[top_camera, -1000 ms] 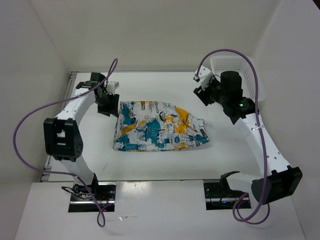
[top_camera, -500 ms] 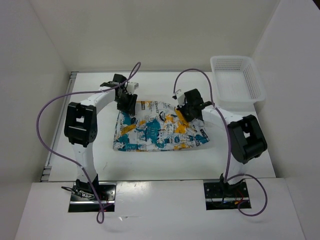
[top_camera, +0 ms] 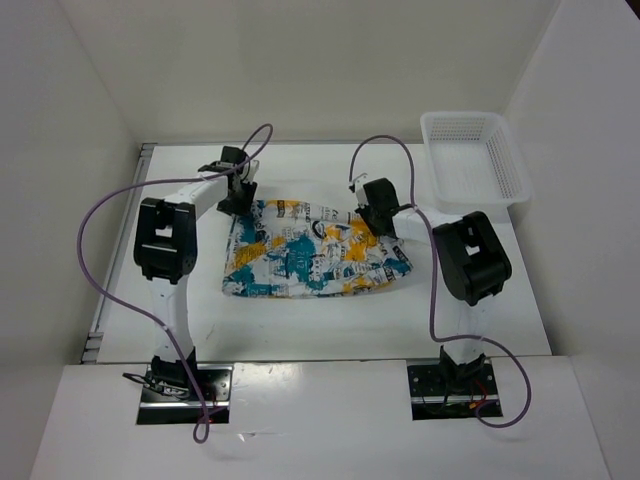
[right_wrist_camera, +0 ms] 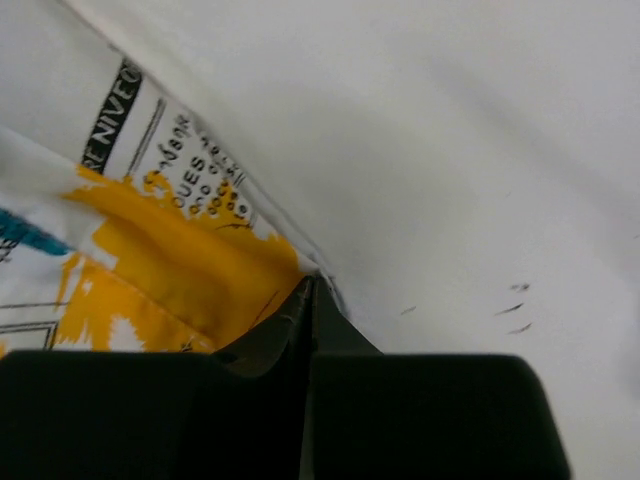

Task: Fold and stack the shorts
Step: Fold the shorts

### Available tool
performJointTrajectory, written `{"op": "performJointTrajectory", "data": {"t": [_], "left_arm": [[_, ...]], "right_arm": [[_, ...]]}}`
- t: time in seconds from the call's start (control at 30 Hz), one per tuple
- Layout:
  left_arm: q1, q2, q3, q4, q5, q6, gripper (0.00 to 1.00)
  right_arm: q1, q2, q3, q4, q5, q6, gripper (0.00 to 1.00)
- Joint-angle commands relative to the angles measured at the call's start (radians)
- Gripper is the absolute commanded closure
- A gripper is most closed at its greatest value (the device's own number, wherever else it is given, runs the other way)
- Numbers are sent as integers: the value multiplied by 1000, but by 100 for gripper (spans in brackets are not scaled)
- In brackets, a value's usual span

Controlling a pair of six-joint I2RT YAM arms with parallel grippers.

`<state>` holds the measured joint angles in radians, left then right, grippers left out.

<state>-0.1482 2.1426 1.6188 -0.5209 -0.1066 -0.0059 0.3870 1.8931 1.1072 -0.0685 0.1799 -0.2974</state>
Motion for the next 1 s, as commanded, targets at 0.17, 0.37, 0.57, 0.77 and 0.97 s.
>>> {"op": "performJointTrajectory", "data": {"t": [0.17,0.37,0.57,0.77,0.97], "left_arm": [[48,56,67,12,-139,6,44],[48,30,108,-5,-114,6,43],[48,-150,84,-106,112,6,39],[88,-240,-141,-197,381,6,52],[136,-207,-230,-237,599,6,51]], "right_arm": [[-45,107,138,119,113,-83,98],[-25,80,269,70,46,-137,97],[-14,-32,352,-65,7,-128,97],[-14,-158,261,-270,-138,-137,94],[-5,-229,132,-327,-218,-126,94]]}}
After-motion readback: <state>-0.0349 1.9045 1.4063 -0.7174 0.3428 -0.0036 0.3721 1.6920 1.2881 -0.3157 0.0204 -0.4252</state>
